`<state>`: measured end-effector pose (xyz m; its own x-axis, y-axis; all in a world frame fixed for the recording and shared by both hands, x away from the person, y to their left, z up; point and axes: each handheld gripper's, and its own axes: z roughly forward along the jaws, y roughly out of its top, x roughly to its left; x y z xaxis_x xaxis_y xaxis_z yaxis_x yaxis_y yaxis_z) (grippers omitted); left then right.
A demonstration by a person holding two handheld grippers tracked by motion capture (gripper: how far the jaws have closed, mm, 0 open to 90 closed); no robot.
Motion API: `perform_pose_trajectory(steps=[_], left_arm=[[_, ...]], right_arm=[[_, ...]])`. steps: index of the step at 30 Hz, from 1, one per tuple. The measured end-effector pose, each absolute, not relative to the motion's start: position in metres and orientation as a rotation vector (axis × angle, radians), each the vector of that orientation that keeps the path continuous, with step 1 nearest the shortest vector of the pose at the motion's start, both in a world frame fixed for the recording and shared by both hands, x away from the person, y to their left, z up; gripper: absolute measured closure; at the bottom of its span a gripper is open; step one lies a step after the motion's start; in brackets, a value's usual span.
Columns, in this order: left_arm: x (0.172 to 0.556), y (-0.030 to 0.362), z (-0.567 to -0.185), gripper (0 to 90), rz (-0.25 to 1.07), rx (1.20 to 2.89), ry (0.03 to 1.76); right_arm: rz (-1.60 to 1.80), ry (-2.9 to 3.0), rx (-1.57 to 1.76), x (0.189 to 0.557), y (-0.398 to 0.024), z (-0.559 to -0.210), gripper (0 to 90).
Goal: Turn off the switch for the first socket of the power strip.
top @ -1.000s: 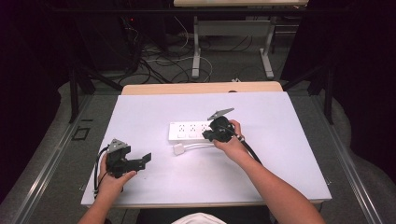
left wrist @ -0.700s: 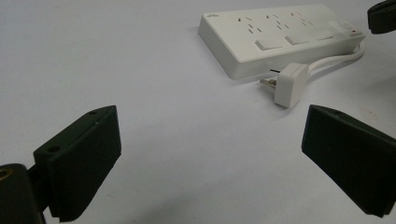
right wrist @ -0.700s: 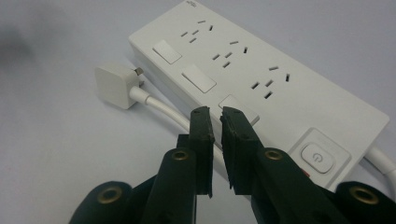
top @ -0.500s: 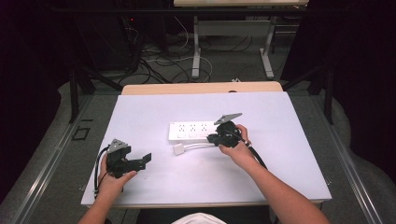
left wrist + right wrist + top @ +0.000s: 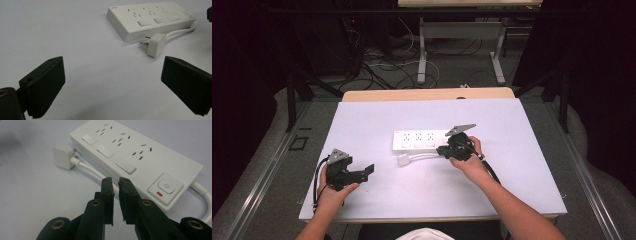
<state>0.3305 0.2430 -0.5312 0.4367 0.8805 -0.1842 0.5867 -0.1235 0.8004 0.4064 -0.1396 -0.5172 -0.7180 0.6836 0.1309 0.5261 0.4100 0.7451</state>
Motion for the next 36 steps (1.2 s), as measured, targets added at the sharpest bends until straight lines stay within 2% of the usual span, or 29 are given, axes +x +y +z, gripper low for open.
perform_pose_trajectory(steps=[36], left_arm=[[0.33, 0.243, -0.531, 5.5, 0.429, 1.82, 1.259]], right_arm=[[1.283, 2.413, 1.082, 0.364, -0.171, -0.524, 82.4]])
